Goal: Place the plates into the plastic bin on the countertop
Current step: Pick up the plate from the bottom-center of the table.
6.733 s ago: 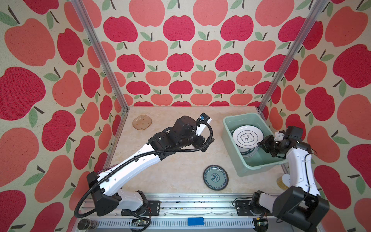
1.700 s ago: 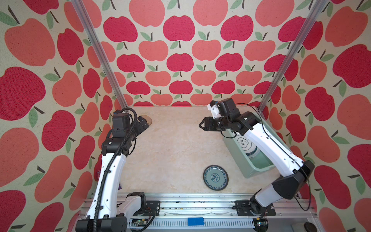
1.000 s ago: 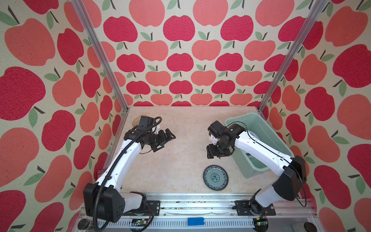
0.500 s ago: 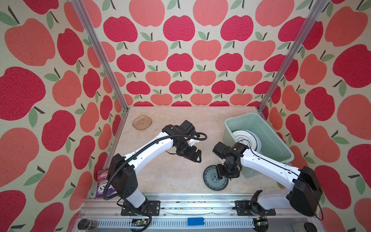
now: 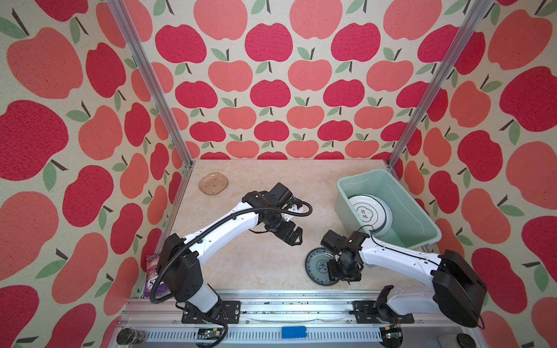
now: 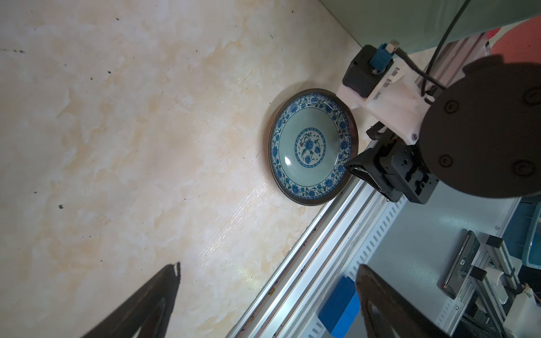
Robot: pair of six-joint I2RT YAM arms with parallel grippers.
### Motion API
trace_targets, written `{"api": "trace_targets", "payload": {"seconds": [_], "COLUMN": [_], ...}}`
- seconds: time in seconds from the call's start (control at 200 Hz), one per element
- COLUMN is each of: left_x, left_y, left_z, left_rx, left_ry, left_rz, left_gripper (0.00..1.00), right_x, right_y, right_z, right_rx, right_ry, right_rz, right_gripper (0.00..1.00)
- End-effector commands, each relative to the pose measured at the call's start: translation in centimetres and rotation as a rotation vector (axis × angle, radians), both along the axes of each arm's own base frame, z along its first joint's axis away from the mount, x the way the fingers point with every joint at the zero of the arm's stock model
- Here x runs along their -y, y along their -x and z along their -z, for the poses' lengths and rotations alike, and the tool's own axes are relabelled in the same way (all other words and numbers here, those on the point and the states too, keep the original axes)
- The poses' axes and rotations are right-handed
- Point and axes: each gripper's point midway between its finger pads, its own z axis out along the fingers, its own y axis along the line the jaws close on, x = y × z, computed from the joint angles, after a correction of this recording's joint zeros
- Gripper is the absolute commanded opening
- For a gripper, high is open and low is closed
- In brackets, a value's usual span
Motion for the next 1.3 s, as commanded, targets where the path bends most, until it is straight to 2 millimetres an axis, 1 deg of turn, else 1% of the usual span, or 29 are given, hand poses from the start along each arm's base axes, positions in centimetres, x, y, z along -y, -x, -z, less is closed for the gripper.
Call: {"api": "trace_targets", "payload": {"seconds": [0.0,0.145,0.285,0.385,0.47,0.57,0.67,0.87,0.985,1.101,1.231,1.296], "left_x": [0.1,0.1,-0.2,-0.4,-0.7,-1.3,-2.7,-7.3,-9.3,-10.2,-10.2,-10.2], "left_y": [0.0,0.1,0.3,0.2,-0.3,-0.8,-1.3,-3.0,-3.5,-3.7,-3.6,-3.5], "left_z": [-1.0,-1.2,-1.4,-1.4,-1.5,-1.8,-1.9,-1.7,-1.5,-1.2,-0.7,-0.5], "left_rx": [0.051,0.057,0.065,0.071,0.081,0.080,0.073,0.053,0.026,0.018,0.011,0.009], "left_ry": [0.016,0.013,0.007,0.003,-0.002,0.014,0.027,0.096,0.151,0.168,0.163,0.162], "left_rz": [0.015,0.013,0.009,-0.002,-0.042,-0.100,-0.172,-0.395,-0.495,-0.537,-0.534,-0.533], "left_gripper": [0.97,0.98,0.98,0.98,0.98,0.98,0.98,0.98,0.99,0.99,0.99,0.99], "right_x": [-1.3,-1.7,-2.0,-3.0,-3.9,-5.5,-7.4,-10.7,-12.0,-12.5,-12.6,-12.5], "right_y": [-1.0,-1.3,-2.3,-3.6,-4.7,-5.9,-7.1,-9.2,-9.9,-10.1,-10.2,-10.3], "right_z": [0.3,1.3,1.0,0.6,0.3,0.4,0.5,0.8,1.3,1.9,2.1,2.2], "right_rx": [0.052,0.053,0.088,0.104,0.105,0.094,0.081,0.062,0.043,0.022,0.011,0.011], "right_ry": [-0.058,-0.091,-0.114,-0.137,-0.136,-0.134,-0.141,-0.168,-0.185,-0.195,-0.211,-0.219], "right_rz": [0.036,0.065,0.073,0.067,0.044,0.005,-0.032,-0.079,-0.091,-0.089,-0.083,-0.075], "right_gripper": [0.67,0.67,0.66,0.65,0.64,0.63,0.59,0.53,0.48,0.41,0.34,0.29]}}
